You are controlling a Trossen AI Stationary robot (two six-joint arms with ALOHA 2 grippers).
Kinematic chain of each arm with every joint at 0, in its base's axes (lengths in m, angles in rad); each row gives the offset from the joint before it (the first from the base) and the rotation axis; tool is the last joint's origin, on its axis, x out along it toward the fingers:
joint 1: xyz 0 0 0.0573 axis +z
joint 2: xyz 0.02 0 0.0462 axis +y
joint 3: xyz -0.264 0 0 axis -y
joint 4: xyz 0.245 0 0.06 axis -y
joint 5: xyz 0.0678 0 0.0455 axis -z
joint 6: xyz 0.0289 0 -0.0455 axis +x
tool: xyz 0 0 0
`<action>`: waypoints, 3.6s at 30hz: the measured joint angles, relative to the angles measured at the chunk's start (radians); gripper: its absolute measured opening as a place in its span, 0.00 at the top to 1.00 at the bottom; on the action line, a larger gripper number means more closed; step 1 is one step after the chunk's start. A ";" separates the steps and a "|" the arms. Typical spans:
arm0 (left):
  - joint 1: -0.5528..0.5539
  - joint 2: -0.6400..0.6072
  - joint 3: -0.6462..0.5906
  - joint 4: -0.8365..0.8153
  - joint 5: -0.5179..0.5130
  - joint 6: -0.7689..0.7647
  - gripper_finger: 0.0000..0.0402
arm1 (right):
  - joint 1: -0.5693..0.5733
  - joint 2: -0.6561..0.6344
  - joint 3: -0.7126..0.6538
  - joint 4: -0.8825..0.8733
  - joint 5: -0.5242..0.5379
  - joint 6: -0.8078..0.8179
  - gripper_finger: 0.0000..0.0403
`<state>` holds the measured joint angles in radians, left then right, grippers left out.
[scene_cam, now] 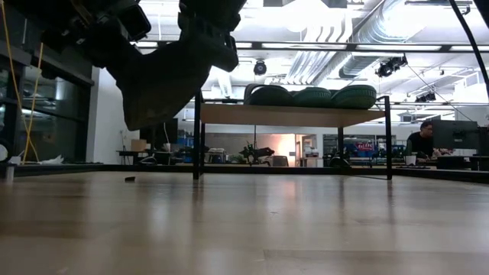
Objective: Pick and place slides into the shelf
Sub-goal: Put the dark green slipper on the shelf
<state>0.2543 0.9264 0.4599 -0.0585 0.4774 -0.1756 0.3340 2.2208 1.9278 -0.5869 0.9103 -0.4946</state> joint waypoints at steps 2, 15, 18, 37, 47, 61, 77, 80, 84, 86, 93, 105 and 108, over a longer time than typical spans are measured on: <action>0.000 0.000 0.000 -0.005 0.000 0.011 0.93 | 0.000 0.000 0.000 0.000 -0.002 0.000 1.00; 0.001 -0.008 0.000 -0.002 -0.060 0.018 0.59 | 0.000 0.000 0.000 0.007 -0.012 0.001 1.00; 0.001 -0.031 0.000 0.006 -0.112 0.026 0.54 | 0.003 0.000 0.000 0.008 -0.008 0.000 1.00; 0.001 -0.300 0.001 -0.132 -0.249 0.041 0.56 | 0.061 -0.041 0.000 0.027 0.149 -0.002 1.00; 0.001 -0.319 0.001 -0.154 -0.286 0.041 0.56 | 0.104 -0.091 0.001 0.022 0.244 0.001 1.00; 0.001 -0.318 0.001 -0.156 -0.298 0.040 0.56 | 0.074 -0.107 0.001 -0.008 0.324 0.008 1.00; 0.001 -0.315 0.000 -0.162 -0.313 0.040 0.56 | -0.090 -0.202 0.002 -0.305 0.283 0.278 1.00; 0.001 -0.315 0.000 -0.162 -0.314 0.040 0.56 | -0.114 -0.221 0.002 -0.309 0.263 0.278 1.00; 0.001 -0.315 0.000 -0.162 -0.314 0.040 0.56 | -0.152 -0.247 0.002 -0.289 0.219 0.275 1.00; 0.001 -0.315 0.000 -0.162 -0.314 0.040 0.56 | -0.173 -0.252 0.002 -0.259 0.191 0.250 1.00; 0.001 -0.315 0.000 -0.161 -0.314 0.040 0.56 | -0.252 -0.252 0.002 -0.150 0.047 0.154 1.00; 0.001 -0.315 0.000 -0.161 -0.314 0.041 0.56 | -0.327 -0.251 0.002 -0.149 0.012 0.135 1.00; 0.001 -0.315 0.000 -0.161 -0.314 0.041 0.56 | -0.343 -0.251 0.002 -0.149 -0.007 0.131 1.00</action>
<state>0.2550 0.6113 0.4599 -0.2195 0.1638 -0.1341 -0.0090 1.9694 1.9293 -0.7357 0.9028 -0.3637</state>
